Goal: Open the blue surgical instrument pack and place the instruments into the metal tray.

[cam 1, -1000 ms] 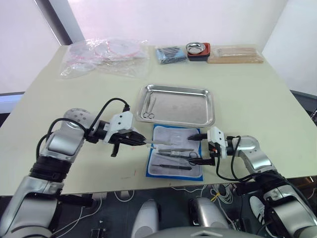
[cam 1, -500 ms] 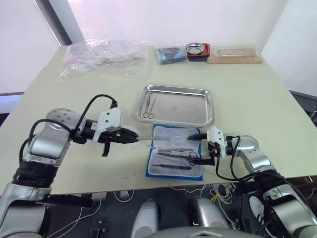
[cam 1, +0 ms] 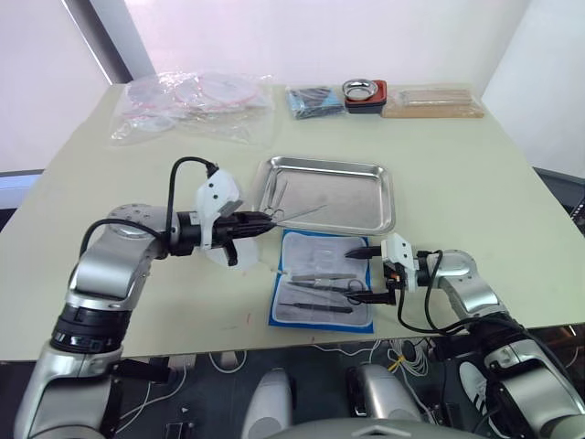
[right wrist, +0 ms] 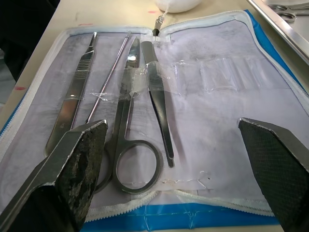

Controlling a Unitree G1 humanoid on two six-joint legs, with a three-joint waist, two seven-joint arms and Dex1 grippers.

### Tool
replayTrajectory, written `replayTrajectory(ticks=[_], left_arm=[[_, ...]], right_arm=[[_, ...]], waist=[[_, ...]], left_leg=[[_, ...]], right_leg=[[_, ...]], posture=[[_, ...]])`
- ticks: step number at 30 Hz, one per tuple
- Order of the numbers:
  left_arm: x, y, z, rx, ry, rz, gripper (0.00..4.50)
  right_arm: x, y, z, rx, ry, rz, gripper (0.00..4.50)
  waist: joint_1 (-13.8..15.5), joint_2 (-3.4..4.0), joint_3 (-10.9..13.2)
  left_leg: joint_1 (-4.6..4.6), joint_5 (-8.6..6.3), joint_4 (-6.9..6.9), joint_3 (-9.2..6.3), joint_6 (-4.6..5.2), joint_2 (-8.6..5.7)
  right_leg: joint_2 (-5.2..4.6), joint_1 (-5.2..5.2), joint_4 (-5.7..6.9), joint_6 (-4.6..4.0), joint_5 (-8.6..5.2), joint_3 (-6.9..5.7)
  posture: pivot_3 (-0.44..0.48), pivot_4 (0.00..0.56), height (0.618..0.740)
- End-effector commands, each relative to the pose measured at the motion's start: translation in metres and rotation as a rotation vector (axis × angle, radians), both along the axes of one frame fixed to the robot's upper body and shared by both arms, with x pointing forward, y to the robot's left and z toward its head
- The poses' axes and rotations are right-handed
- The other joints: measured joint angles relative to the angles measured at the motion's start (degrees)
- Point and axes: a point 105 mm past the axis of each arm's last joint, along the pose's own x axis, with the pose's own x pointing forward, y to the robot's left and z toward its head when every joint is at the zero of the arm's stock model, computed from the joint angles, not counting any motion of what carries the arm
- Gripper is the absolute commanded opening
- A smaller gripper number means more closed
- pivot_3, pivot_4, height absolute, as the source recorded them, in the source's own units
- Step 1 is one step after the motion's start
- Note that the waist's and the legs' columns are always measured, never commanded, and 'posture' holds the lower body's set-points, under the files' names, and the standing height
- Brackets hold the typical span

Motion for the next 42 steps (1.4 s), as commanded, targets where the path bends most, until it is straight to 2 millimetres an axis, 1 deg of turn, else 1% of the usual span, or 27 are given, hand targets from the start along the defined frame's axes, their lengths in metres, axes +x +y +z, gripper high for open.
replayTrajectory(ticks=[1, 4, 8, 16, 19, 20, 22, 31, 38, 42], left_arm=[[0.013, -0.005, 0.014, -0.051, -0.073, 0.154, 0.13], [0.022, -0.012, 0.01, -0.087, -0.099, 0.26, 0.13], [0.029, -0.021, 0.005, -0.116, -0.108, 0.348, 0.13], [0.048, -0.035, -0.008, -0.177, -0.084, 0.551, 0.13], [0.056, -0.033, -0.016, -0.143, -0.057, 0.626, 0.13], [0.057, -0.032, -0.019, -0.124, -0.053, 0.644, 0.13], [0.056, -0.036, -0.023, -0.142, 0.002, 0.67, 0.13], [0.069, -0.037, -0.031, -0.13, 0.037, 0.793, 0.13], [0.073, -0.029, -0.04, -0.115, 0.053, 0.822, 0.13], [0.074, -0.028, -0.043, -0.11, 0.059, 0.818, 0.13]], right_arm=[[-0.024, -0.02, -0.067, -0.213, 0.225, -0.036, 4.5], [-0.023, -0.018, -0.067, -0.21, 0.223, -0.035, 4.5], [-0.023, -0.02, -0.066, -0.21, 0.223, -0.036, 4.5], [-0.024, -0.021, -0.066, -0.207, 0.228, -0.045, 4.5], [-0.024, -0.022, -0.066, -0.208, 0.229, -0.045, 4.5], [-0.024, -0.023, -0.066, -0.207, 0.229, -0.045, 4.5], [-0.025, -0.024, -0.066, -0.21, 0.23, -0.044, 4.5], [-0.025, -0.024, -0.065, -0.209, 0.229, -0.048, 4.5], [-0.024, -0.024, -0.065, -0.21, 0.227, -0.047, 4.5], [-0.023, -0.027, -0.064, -0.215, 0.225, -0.051, 4.5]], waist=[[0.0, -0.07, 0.0], [-0.1, -0.24, -0.1], [-0.1, -0.22, -0.1], [-0.1, -0.26, -0.1], [0.0, -0.26, -0.1], [0.0, -0.27, -0.1], [-0.1, -0.26, -0.1], [-0.1, -0.26, -0.1], [-0.1, -0.26, -0.1], [-0.1, -0.26, -0.1]], left_leg=[[0.05, 0.0, 0.0, 0.0, 0.0, 0.0], [0.41, 0.0, -0.01, 0.02, -0.01, -0.01], [0.73, -0.01, -0.07, -0.01, -0.02, -0.01], [0.76, -0.01, -0.06, -0.03, -0.03, -0.06], [0.78, -0.01, -0.08, -0.05, -0.03, -0.06], [0.78, -0.01, -0.07, -0.12, -0.03, -0.08], [0.77, -0.01, -0.07, -0.13, -0.04, -0.09], [0.75, -0.02, -0.07, -0.18, -0.05, -0.13], [0.75, -0.02, -0.08, -0.18, -0.06, -0.13], [0.75, -0.03, -0.08, -0.19, -0.07, -0.13]], right_leg=[[0.03, 0.04, 0.01, 0.01, 0.0, 0.04], [0.04, 0.3, 0.02, 0.02, 0.01, 0.08], [0.05, 0.58, 0.02, 0.02, 0.01, 0.09], [0.03, 0.69, 0.0, 0.02, 0.01, 0.09], [0.06, 0.69, 0.01, 0.02, 0.01, 0.07], [0.08, 0.72, 0.0, 0.02, 0.01, 0.05], [0.09, 0.72, 0.0, 0.03, 0.01, 0.07], [0.07, 0.73, -0.01, 0.03, 0.01, 0.02], [0.06, 0.72, -0.02, 0.03, 0.01, 0.02], [0.05, 0.72, -0.02, 0.03, 0.01, 0.01]], posture=[[0.0, 0.15, 0.74], [0.0, 0.15, 0.74], [0.0, 0.15, 0.74], [0.0, 0.15, 0.74], [0.0, 0.15, 0.74], [0.0, 0.15, 0.74], [0.0, 0.15, 0.74], [0.0, 0.15, 0.74], [0.0, 0.15, 0.74], [0.0, 0.15, 0.74]])
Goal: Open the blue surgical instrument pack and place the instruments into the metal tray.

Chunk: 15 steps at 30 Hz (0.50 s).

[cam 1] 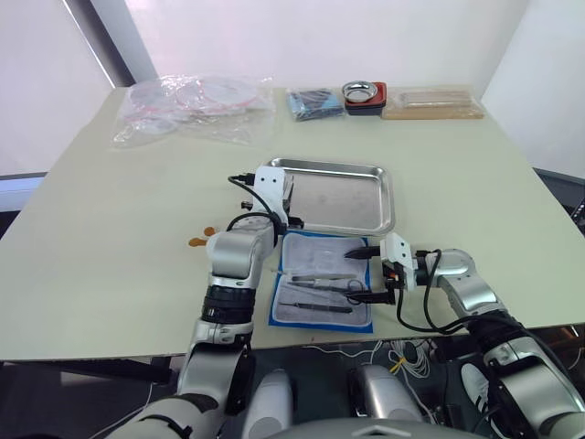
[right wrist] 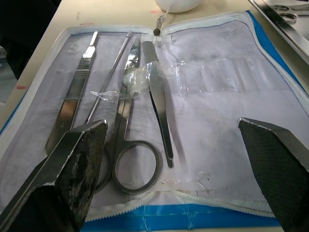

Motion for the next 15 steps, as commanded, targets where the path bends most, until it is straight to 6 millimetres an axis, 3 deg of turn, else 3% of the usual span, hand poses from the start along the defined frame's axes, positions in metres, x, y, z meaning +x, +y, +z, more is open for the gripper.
replayTrajectory(ticks=[1, 10, 11, 12, 15], left_arm=[[0.0048, -0.0002, 0.0112, 0.004, -0.051, -0.007, 0.13], [0.0085, -0.0052, 0.0041, -0.022, -0.04, -0.046, 0.13], [0.0088, -0.0053, 0.0037, -0.018, -0.041, -0.049, 0.97], [0.009, -0.0053, 0.0033, -0.018, -0.041, -0.05, 1.18], [0.0098, -0.004, 0.0033, -0.018, -0.045, -0.044, 2.43]], right_arm=[[-0.0245, -0.0277, -0.0631, -0.209, 0.217, -0.056, 4.5], [-0.0264, -0.0287, -0.0636, -0.208, 0.216, -0.063, 4.5], [-0.0264, -0.0287, -0.0635, -0.207, 0.217, -0.064, 4.5], [-0.0263, -0.0287, -0.0634, -0.207, 0.217, -0.065, 4.5], [-0.0264, -0.0286, -0.0631, -0.206, 0.216, -0.065, 4.5]], waist=[[0.0, 0.0, 0.0], [0.1, 0.01, 0.0], [0.1, 0.0, 0.0], [0.1, 0.01, 0.0], [0.0, -0.01, 0.0]], left_leg=[[-0.01, 0.0, 0.0, 0.0, 0.0, 0.0], [-0.04, -0.09, 0.0, 0.0, -0.16, -0.03], [-0.04, -0.09, -0.01, 0.0, -0.16, -0.03], [-0.05, -0.09, -0.02, 0.0, -0.15, -0.04], [-0.05, -0.08, -0.06, 0.0, -0.14, -0.04]], right_leg=[[0.0, 0.0, 0.0, 0.0, 0.0, 0.0], [-0.04, 0.0, -0.08, 0.0, 0.0, -0.01], [-0.04, 0.0, -0.09, 0.0, 0.0, -0.01], [-0.04, 0.0, -0.09, 0.0, 0.0, -0.02], [-0.04, 0.0, -0.1, 0.01, 0.0, -0.02]], posture=[[0.0, 0.15, 0.74], [0.0, 0.15, 0.74], [0.0, 0.15, 0.74], [0.0, 0.15, 0.74], [0.0, 0.15, 0.74]])
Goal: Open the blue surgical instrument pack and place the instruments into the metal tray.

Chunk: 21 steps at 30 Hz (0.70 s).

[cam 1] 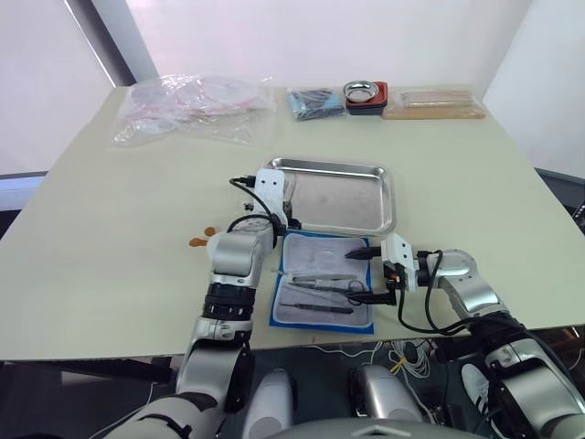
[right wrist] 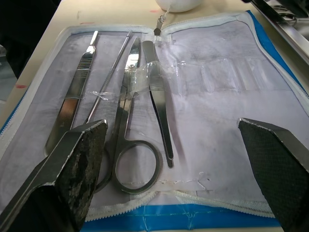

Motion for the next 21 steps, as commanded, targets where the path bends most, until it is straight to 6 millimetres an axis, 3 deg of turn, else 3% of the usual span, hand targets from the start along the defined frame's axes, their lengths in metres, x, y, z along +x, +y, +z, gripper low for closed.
replayTrajectory(ticks=[1, 4, 5, 21], left_arm=[[0.004, -0.002, 0.016, -0.003, -0.064, -0.008, 2.78], [0.004, -0.001, 0.017, 0.005, -0.07, -0.006, 4.35], [0.004, 0.0, 0.018, 0.013, -0.076, -0.003, 4.44], [0.0, -0.006, 0.053, 0.007, -0.265, -0.142, 4.44]], right_arm=[[-0.024, -0.028, -0.064, -0.205, 0.224, -0.067, 4.5], [-0.024, -0.028, -0.064, -0.205, 0.223, -0.065, 4.5], [-0.024, -0.028, -0.064, -0.205, 0.223, -0.065, 4.5], [-0.024, -0.026, -0.064, -0.202, 0.224, -0.064, 4.5]], waist=[[0.0, 0.0, 0.0], [0.0, 0.0, 0.0], [0.0, 0.0, 0.0], [0.0, 0.01, 0.0]], left_leg=[[0.01, 0.0, -0.02, 0.0, 0.0, 0.0], [0.0, 0.0, -0.03, -0.01, 0.0, 0.0], [0.01, 0.0, -0.03, -0.01, 0.0, 0.0], [0.01, -0.06, -0.06, -0.02, -0.09, 0.0]], right_leg=[[0.0, 0.0, 0.0, 0.0, 0.0, 0.0], [0.0, 0.0, 0.0, 0.0, 0.0, 0.0], [0.0, 0.0, -0.01, 0.0, 0.0, 0.0], [-0.05, -0.01, -0.06, -0.01, -0.01, -0.05]], posture=[[0.0, 0.15, 0.74], [0.0, 0.15, 0.74], [0.0, 0.15, 0.74], [0.0, 0.15, 0.74]])
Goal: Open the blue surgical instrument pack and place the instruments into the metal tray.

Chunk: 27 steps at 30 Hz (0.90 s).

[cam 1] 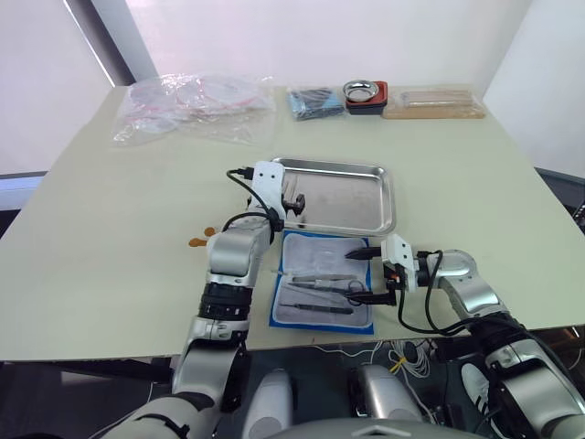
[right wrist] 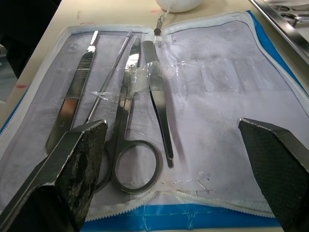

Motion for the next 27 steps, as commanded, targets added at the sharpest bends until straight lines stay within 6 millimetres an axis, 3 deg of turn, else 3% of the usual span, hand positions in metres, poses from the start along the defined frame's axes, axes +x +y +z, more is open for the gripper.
replayTrajectory(ticks=[1, 5, 12, 18, 22, 27], left_arm=[[-0.005, -0.009, 0.024, -0.002, -0.109, -0.091, 4.44], [-0.017, -0.015, 0.032, -0.019, -0.158, -0.22, 4.44], [-0.043, -0.003, 0.035, -0.04, -0.18, -0.43, 4.44], [-0.074, 0.018, 0.035, -0.004, -0.194, -0.623, 4.44], [-0.09, 0.04, 0.019, 0.115, -0.144, -0.712, 4.44], [-0.109, 0.049, 0.019, 0.116, -0.153, -0.815, 4.44]], right_arm=[[-0.024, -0.026, -0.064, -0.202, 0.225, -0.064, 4.5], [-0.025, -0.025, -0.065, -0.199, 0.228, -0.065, 4.5], [-0.026, -0.024, -0.065, -0.192, 0.232, -0.068, 4.5], [-0.028, -0.026, -0.065, -0.189, 0.236, -0.072, 4.5], [-0.028, -0.028, -0.065, -0.195, 0.237, -0.07, 4.5], [-0.027, -0.028, -0.064, -0.196, 0.236, -0.069, 4.5]], waist=[[0.0, 0.0, 0.0], [0.0, 0.02, 0.0], [0.0, 0.11, 0.1], [0.1, 0.17, 0.2], [0.1, 0.11, 0.2], [0.2, 0.05, 0.2]], left_leg=[[0.0, 0.0, 0.0, 0.0, 0.0, 0.0], [0.0, 0.0, -0.02, 0.01, -0.01, 0.0], [0.03, -0.02, -0.13, 0.0, -0.02, 0.01], [0.0, -0.03, -0.28, 0.01, -0.05, 0.05], [-0.01, -0.03, -0.39, -0.03, -0.05, 0.04], [-0.11, -0.03, -0.59, 0.1, -0.05, 0.1]], right_leg=[[0.0, 0.0, -0.01, 0.0, 0.0, 0.0], [-0.02, -0.01, -0.04, 0.0, 0.0, 0.0], [-0.07, -0.05, -0.07, -0.01, -0.01, -0.01], [-0.39, -0.21, -0.14, -0.03, -0.02, -0.11], [-0.47, -0.3, -0.18, -0.03, -0.02, -0.06], [-1.1, -0.52, -0.21, -0.04, -0.02, -0.07]], posture=[[0.0, 0.15, 0.74], [0.0, 0.15, 0.74], [0.0, 0.15, 0.74], [0.0, 0.15, 0.74], [0.0, 0.15, 0.74], [0.0, 0.15, 0.74]])
